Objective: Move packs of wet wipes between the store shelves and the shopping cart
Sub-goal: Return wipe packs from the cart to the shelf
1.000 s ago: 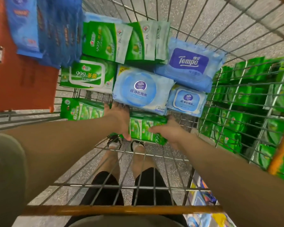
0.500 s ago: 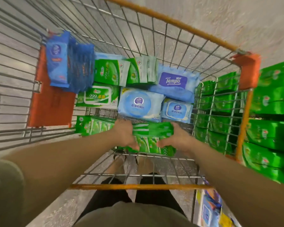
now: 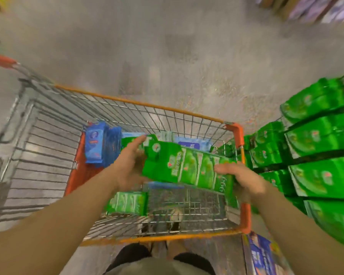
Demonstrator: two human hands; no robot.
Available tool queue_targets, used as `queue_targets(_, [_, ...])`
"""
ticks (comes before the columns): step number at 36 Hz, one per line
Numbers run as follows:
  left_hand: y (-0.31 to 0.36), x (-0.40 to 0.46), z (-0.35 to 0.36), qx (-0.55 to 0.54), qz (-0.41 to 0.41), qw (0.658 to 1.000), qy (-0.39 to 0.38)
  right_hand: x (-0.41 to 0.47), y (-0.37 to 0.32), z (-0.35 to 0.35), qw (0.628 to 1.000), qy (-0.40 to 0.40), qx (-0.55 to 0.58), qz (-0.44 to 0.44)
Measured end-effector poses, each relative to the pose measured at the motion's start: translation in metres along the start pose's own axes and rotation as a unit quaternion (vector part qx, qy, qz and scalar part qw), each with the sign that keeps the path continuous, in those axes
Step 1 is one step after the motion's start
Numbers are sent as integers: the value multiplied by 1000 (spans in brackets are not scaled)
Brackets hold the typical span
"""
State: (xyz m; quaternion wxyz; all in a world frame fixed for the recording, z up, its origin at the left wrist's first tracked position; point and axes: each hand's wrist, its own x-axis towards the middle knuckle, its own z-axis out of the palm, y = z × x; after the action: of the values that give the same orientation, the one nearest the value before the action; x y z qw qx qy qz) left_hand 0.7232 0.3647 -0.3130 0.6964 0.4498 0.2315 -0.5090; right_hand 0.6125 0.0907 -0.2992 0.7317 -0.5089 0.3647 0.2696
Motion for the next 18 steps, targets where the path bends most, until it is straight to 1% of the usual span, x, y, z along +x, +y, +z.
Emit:
queue_targets(3, [6,-12,17,-74,69,994,-41,-11,-4,13,994,-21,98,-53])
queue_targets(5, [6,-19,34,-109,106,986,-62,-21,-7,24,984,0,148,-97])
queue_targets(8, [4,-33,63,-151,135,975,-90,-44,-13,46,966,16,213,-146])
queue_targets(9, [3,-38,72,-142,144,973,-107,-53,-14,54,959,19,234,-161])
queue_targets(11, [3,-47,91,-90,174,973,-121,-69,-15,68,947,35,262,-181])
queue_targets(15, [0,-61,124,59,240,964,-98,-98,-13,93,931,89,288,-204])
queue_targets(18, [3,-68,133,105,262,955,-94,-117,-11,106,924,116,287,-225])
